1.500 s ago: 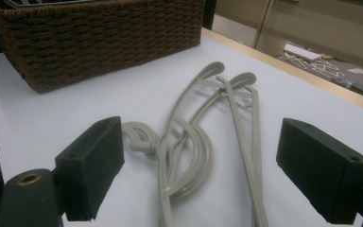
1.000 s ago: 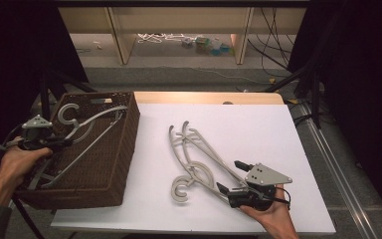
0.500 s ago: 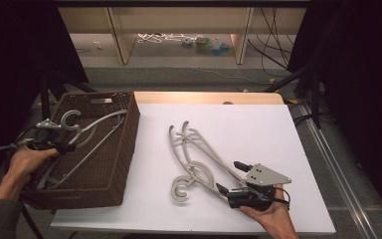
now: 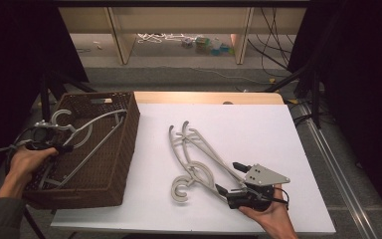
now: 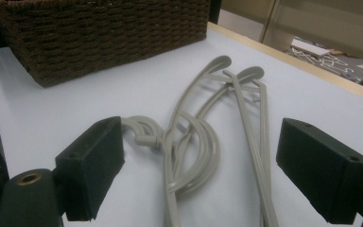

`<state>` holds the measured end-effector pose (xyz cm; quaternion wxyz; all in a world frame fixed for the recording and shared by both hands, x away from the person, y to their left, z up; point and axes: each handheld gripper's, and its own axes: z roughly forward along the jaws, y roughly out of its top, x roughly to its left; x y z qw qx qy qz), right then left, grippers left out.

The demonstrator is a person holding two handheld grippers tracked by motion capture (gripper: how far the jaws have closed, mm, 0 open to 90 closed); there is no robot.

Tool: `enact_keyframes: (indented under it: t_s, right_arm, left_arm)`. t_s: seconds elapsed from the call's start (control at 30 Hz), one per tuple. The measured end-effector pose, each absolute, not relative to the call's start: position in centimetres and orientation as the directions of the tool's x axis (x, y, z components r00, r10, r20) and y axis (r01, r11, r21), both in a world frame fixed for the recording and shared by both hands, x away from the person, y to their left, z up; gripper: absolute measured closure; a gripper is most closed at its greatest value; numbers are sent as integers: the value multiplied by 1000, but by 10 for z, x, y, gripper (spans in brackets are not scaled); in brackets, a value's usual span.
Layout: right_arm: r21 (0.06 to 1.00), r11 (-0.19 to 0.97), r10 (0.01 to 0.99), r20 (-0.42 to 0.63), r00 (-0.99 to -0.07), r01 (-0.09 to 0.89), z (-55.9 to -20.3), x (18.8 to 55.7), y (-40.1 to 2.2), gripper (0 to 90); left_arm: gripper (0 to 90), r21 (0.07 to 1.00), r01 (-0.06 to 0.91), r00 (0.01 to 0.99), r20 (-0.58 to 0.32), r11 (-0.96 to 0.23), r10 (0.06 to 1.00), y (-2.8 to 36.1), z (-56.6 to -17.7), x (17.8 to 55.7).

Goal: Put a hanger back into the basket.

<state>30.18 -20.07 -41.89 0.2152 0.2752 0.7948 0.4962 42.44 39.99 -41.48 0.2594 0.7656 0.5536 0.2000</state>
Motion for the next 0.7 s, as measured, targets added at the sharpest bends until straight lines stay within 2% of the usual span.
enact_keyframes:
  t_s: [0.13, 0.17, 0.23, 0.27, 0.33, 0.4, 0.47, 0.5, 0.6, 0.7]
  right_arm:
    - [907, 353, 653, -61, -755, 231, -420, 301, -201, 167]
    - [908, 352, 653, -63, -754, 229, -420, 302, -200, 167]
    - [909, 349, 654, -64, -754, 226, -420, 301, -200, 167]
    - [910, 351, 654, -70, -753, 220, -420, 302, -199, 167]
    - [908, 353, 652, -67, -755, 224, -419, 301, -200, 167]
    - [910, 353, 655, -73, -753, 219, -418, 302, -201, 167]
    - [909, 352, 656, -72, -751, 221, -418, 301, -201, 167]
    - [909, 351, 659, -70, -749, 223, -418, 302, -201, 166]
    - [910, 351, 657, -70, -751, 222, -419, 301, -200, 166]
    - [911, 349, 659, -72, -749, 219, -419, 301, -200, 166]
  left_arm:
    - [565, 622, 744, 281, 40, -244, 959, 409, -411, 424]
    - [524, 647, 727, 271, 37, -230, 962, 413, -409, 423]
    - [487, 667, 692, 315, 65, -276, 947, 416, -405, 422]
    - [466, 675, 700, 277, 43, -232, 960, 413, -404, 419]
    - [412, 683, 691, 278, 52, -237, 959, 412, -402, 418]
    - [382, 691, 680, 296, 44, -243, 954, 407, -399, 414]
    - [364, 728, 663, 239, 13, -173, 971, 398, -394, 405]
    - [328, 761, 635, 216, -11, -132, 976, 390, -387, 398]
    - [286, 793, 599, 216, -24, -113, 976, 381, -380, 390]
    - [217, 845, 527, 258, -53, -95, 965, 357, -368, 373]
